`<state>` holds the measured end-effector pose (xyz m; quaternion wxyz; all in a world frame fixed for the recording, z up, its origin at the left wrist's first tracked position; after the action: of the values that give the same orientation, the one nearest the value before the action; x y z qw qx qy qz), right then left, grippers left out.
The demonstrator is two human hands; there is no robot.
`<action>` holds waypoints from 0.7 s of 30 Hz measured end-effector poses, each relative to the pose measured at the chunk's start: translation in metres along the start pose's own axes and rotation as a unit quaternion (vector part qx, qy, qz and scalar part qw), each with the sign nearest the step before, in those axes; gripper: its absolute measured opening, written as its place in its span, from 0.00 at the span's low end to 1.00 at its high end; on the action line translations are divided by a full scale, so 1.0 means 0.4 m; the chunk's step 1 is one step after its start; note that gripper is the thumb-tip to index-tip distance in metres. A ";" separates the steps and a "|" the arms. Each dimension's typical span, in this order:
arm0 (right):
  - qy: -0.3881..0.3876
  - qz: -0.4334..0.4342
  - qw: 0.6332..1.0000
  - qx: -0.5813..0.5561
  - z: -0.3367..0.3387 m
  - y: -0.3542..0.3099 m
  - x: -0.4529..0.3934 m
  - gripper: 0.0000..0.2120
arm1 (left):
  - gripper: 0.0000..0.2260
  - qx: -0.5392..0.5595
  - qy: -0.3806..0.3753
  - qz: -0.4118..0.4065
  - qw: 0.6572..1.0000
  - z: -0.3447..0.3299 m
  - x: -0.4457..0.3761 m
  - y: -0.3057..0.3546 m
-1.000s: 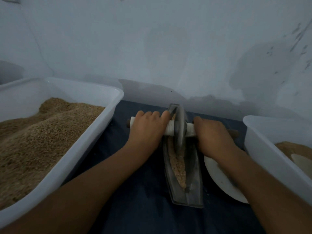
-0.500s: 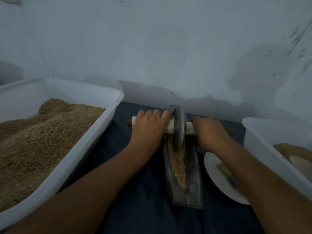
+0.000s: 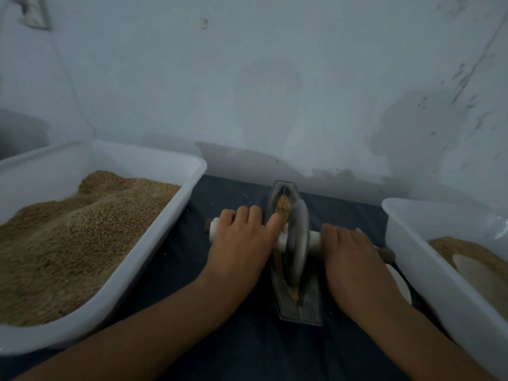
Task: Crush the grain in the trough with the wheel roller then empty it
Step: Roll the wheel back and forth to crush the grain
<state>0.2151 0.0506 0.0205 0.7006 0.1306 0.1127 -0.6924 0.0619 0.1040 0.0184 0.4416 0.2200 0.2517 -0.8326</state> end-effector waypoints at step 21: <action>-0.096 -0.005 0.995 0.028 -0.077 0.087 -0.266 0.16 | 0.16 -0.033 -0.039 0.034 0.998 -0.135 -0.179 -0.044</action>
<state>0.2487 0.1616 0.0284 0.7007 0.0825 0.0259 -0.7082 0.0917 0.1903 0.0227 0.4859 0.1810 0.2540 -0.8165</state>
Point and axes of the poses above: each hand's wrist, its own x-axis away from the middle knuckle, its own z-axis out of the back of the hand, y = z × x, the point moved 6 cm from there along -x, towards the middle knuckle, and after that the axes turned 7 degrees about -x, right-handed, at the moved point
